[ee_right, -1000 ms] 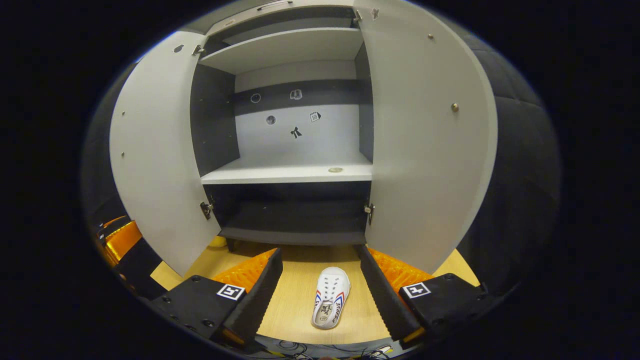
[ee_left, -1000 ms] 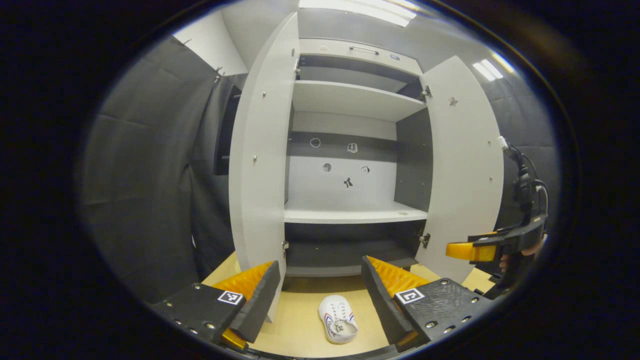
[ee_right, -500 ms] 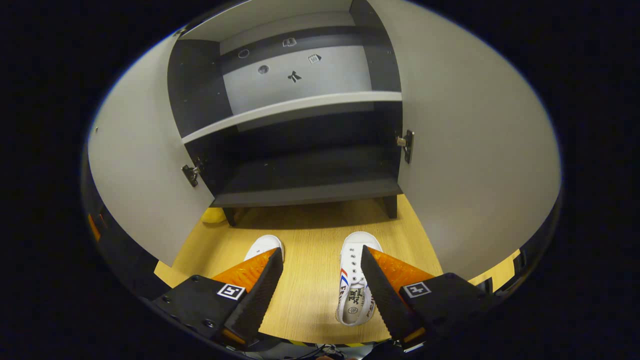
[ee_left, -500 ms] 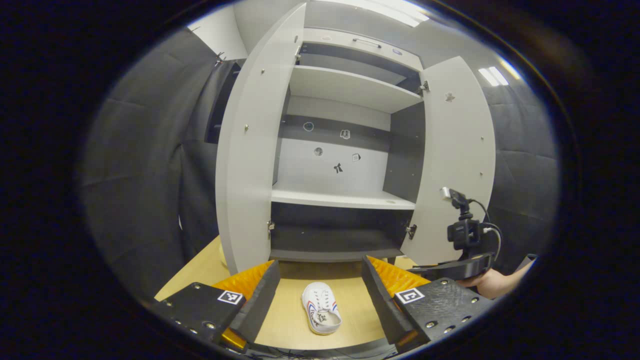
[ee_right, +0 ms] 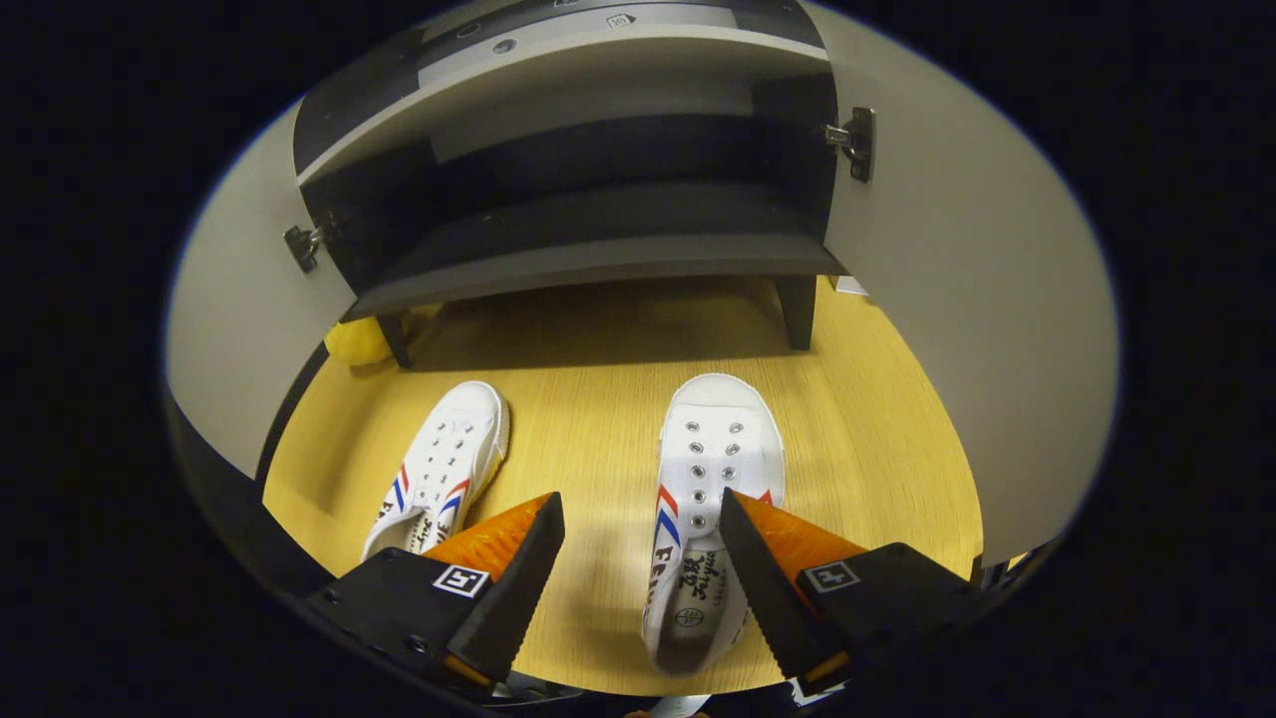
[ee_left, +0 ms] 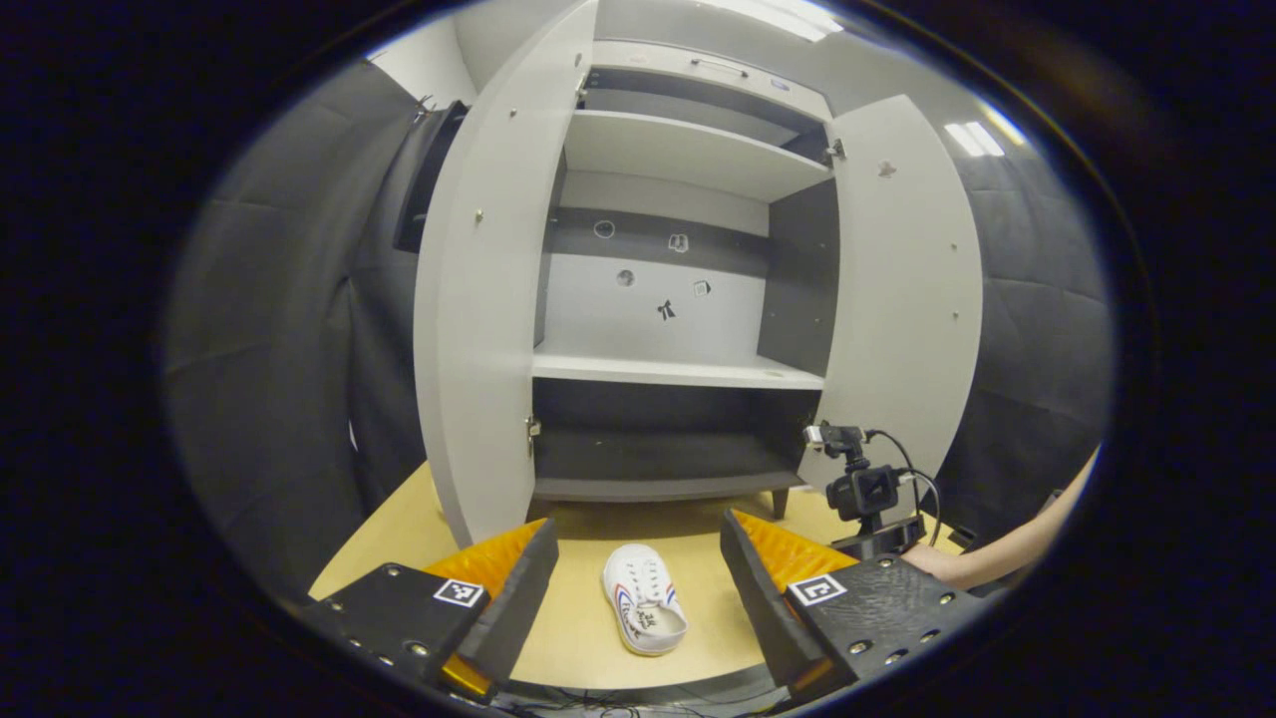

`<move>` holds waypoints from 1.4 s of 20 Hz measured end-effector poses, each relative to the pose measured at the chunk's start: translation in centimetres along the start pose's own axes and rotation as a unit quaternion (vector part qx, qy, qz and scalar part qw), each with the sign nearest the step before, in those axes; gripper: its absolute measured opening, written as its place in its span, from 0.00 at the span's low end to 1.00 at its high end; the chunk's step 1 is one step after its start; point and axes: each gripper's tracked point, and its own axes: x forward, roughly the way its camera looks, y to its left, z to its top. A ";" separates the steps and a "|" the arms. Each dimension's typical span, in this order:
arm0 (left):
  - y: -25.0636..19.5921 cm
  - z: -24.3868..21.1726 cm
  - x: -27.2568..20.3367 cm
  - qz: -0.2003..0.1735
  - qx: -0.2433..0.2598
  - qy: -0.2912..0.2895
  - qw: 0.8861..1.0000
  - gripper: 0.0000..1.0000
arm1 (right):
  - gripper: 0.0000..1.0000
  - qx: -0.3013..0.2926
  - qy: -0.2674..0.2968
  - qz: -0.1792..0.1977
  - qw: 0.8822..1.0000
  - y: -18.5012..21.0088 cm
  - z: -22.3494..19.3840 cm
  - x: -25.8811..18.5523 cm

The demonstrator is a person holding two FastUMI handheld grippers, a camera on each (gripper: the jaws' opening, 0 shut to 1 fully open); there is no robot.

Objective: Grab one shoe with the right hand and put it into the shoe cabinet, grab the other shoe with the left hand and put it into the shoe cabinet; then close the right door with the right hand and the left door with the left hand.

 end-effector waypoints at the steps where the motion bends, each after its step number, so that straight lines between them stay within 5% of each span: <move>1: 0.1 -0.1 0.1 0.002 -0.001 0.002 1.000 0.93 | 0.93 -0.005 0.009 0.001 1.000 0.0 -0.5 0.6; 4: 0.2 -0.4 0.3 0.003 -0.003 0.006 1.000 0.94 | 0.99 -0.006 0.036 -0.008 0.999 -0.3 -1.5 1.8; 8: 0.0 -0.6 0.6 0.001 0.004 0.010 1.000 0.94 | 0.88 -0.052 0.050 -0.045 0.996 -1.1 -2.4 3.2; 9: -0.3 -0.6 0.6 -0.001 0.005 0.010 1.000 0.94 | 0.80 -0.068 0.058 -0.065 0.994 -1.7 -2.4 3.5; 11: -0.5 -0.2 0.6 -0.001 0.010 0.006 1.000 0.94 | 0.37 -0.063 0.049 -0.086 0.993 -2.2 -2.1 3.2; 12: -0.7 -0.1 0.6 -0.002 0.013 0.004 1.000 0.94 | 0.30 -0.052 0.045 -0.084 0.994 -2.1 -2.1 3.5; 14: -0.9 0.1 0.2 -0.003 0.018 0.002 1.000 0.94 | 0.33 -0.046 0.051 -0.079 0.994 -2.2 -2.2 3.2; 15: -1.0 0.0 0.1 -0.004 0.020 0.001 1.000 0.94 | 0.22 -0.050 0.059 -0.076 0.994 -2.3 -2.2 3.2; 20: -1.1 -0.4 -0.9 -0.004 0.019 0.005 1.000 0.94 | 0.04 -0.019 0.072 -0.048 0.996 -2.5 -2.3 3.0; 28: -1.5 -0.7 -2.5 -0.002 0.053 0.004 0.999 0.94 | 0.02 0.006 0.054 -0.013 0.998 -3.0 -2.1 -2.0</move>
